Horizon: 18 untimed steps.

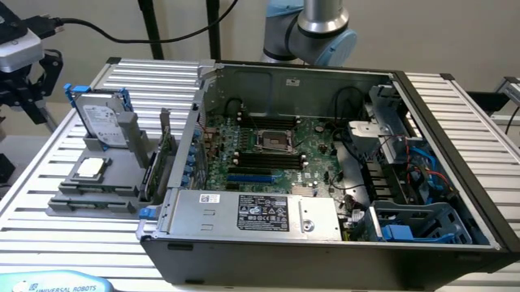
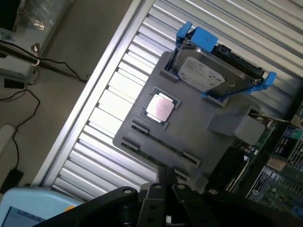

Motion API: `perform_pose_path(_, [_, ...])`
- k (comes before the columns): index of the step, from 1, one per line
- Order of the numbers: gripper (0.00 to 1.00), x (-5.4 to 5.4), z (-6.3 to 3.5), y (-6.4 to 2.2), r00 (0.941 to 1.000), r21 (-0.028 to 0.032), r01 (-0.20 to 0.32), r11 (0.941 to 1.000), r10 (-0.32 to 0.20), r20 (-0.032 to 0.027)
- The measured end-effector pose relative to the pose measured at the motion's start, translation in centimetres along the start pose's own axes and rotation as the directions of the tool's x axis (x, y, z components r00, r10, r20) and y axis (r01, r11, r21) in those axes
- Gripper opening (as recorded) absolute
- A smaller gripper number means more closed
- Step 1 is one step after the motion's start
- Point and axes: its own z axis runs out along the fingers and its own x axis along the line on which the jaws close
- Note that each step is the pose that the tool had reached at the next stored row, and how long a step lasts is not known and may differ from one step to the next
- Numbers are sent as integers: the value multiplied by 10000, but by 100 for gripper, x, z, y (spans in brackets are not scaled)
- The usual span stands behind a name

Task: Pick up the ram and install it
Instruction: 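Pick up the ram and move it above insertion slot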

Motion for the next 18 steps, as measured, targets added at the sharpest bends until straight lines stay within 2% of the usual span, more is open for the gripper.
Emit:
perform_pose_path(5, [11,0,11,0,9959,-15,907,9959,-907,-38])
perform_pose_path(9, [11,0,20,-1,9865,-30,1637,9865,-1637,-67])
perform_pose_path(14, [11,1,33,-2,9676,-50,2521,9677,-2521,-100])
perform_pose_path(18, [11,1,44,-2,9465,-71,3223,9466,-3224,-131])
